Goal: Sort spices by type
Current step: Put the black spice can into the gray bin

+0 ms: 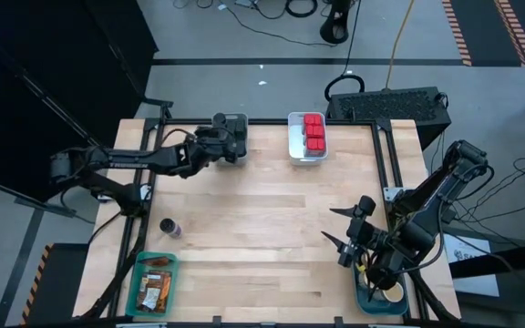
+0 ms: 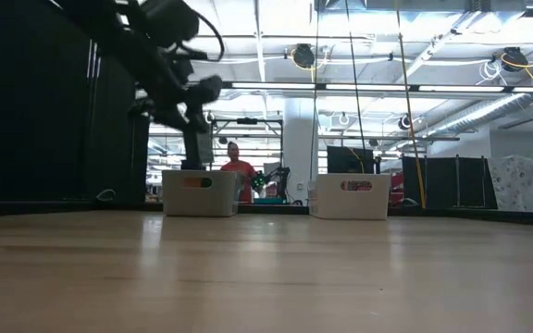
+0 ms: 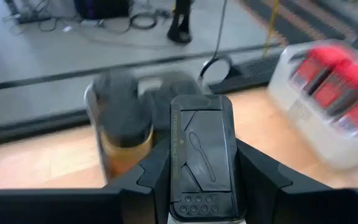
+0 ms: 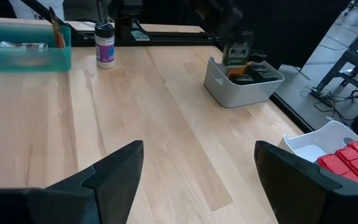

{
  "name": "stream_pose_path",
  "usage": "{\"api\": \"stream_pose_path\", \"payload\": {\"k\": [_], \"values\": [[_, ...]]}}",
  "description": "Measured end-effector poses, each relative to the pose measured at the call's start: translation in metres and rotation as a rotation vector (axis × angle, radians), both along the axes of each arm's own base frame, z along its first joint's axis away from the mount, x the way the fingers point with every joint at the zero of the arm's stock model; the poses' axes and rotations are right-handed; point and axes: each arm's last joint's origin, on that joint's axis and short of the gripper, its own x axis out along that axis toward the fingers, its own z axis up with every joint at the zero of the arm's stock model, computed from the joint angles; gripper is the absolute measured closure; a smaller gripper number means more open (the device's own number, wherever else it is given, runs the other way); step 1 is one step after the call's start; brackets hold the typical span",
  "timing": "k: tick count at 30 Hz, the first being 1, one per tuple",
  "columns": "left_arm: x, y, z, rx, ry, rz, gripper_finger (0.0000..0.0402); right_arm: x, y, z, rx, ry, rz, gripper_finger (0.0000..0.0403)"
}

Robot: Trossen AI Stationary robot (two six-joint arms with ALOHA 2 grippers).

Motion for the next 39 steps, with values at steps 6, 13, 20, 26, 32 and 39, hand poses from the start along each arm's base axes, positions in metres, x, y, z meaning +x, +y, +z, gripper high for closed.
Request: {"api": "stream_pose_path", "payload": {"k": [6, 13, 20, 26, 32, 39], "values": [[0.004, 0.004, -0.013, -0.003, 0.053, 0.031, 0.0262, 0.002, -0.002, 0.000, 0.001, 0.000, -0.013, 0.0113], [0.007, 0.007, -0.016, 0.004, 0.030, 0.057, 0.0262, 0.002, -0.002, 0.000, -0.001, 0.003, -0.010, 0.0113], [0.017, 0.010, -0.029, -0.003, 0.029, 0.061, 0.0262, 0.002, -0.002, 0.000, -0.003, 0.005, -0.008, 0.0113], [0.019, 0.011, -0.033, -0.006, 0.038, 0.063, 0.0262, 0.002, -0.002, 0.000, -0.003, 0.006, -0.008, 0.0113], [0.022, 0.012, -0.041, -0.023, 0.048, 0.075, 0.0262, 0.002, -0.002, 0.000, -0.007, 0.007, -0.006, 0.0113], [0.025, 0.012, -0.052, -0.044, 0.063, 0.088, 0.0262, 0.002, -0.002, 0.000, -0.006, 0.007, -0.007, 0.0113]]}}
